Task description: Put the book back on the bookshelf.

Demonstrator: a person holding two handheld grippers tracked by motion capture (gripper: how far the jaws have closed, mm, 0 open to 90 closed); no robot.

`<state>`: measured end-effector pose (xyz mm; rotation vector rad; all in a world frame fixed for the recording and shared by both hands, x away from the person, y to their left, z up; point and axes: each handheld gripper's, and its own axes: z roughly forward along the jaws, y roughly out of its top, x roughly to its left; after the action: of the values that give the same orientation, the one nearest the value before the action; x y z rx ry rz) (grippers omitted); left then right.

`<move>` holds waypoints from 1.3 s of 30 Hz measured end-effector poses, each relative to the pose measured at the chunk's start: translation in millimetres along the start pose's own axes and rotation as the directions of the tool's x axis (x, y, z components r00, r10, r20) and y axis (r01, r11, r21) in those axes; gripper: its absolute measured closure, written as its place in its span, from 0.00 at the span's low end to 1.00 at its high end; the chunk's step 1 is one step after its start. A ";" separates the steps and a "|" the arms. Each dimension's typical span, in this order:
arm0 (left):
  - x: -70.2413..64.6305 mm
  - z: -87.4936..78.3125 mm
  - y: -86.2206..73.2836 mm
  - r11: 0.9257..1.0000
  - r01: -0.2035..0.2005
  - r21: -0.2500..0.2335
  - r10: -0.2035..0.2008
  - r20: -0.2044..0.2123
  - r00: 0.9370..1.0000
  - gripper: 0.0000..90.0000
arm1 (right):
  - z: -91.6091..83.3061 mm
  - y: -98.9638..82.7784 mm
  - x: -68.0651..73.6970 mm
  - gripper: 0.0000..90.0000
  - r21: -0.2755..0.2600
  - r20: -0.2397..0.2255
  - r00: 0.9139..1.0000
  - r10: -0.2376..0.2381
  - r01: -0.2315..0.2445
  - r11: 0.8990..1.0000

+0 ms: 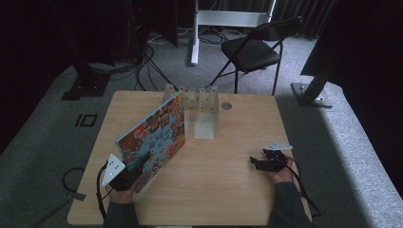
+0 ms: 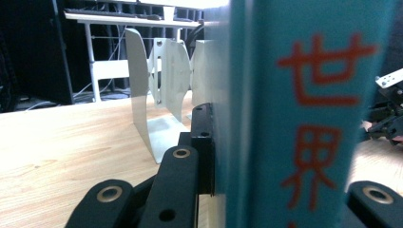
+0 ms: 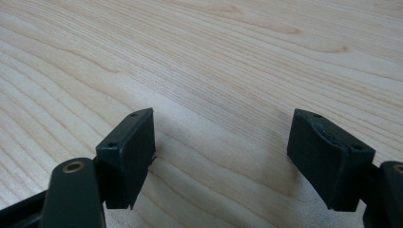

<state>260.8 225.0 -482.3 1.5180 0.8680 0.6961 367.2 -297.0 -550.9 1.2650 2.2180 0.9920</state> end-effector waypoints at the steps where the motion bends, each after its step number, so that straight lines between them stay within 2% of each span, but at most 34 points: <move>1: -0.1 0.0 0.3 1.000 -0.002 0.000 0.002 -0.003 1.000 0.90 | 0.0 0.0 0.0 0.27 0.000 0.000 1.000 0.000 0.000 1.000; 15: -2.2 2.5 5.4 1.000 -0.016 0.002 0.016 -0.036 0.999 0.90 | 0.0 0.0 0.0 0.27 0.000 0.000 1.000 -0.001 0.001 1.000; 24: -3.8 4.7 12.6 1.000 -0.025 -0.015 0.024 -0.041 0.999 0.90 | 0.0 0.0 0.0 0.27 0.000 0.000 1.000 0.000 0.000 1.000; 39: -0.2 9.3 21.6 0.999 -0.034 -0.014 0.033 -0.049 0.998 0.90 | 0.0 0.0 0.0 0.27 0.000 0.000 1.000 0.000 0.000 1.000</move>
<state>271.3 219.2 -462.0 1.5105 0.8734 0.7656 367.1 -296.9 -551.0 1.2647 2.2184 0.9918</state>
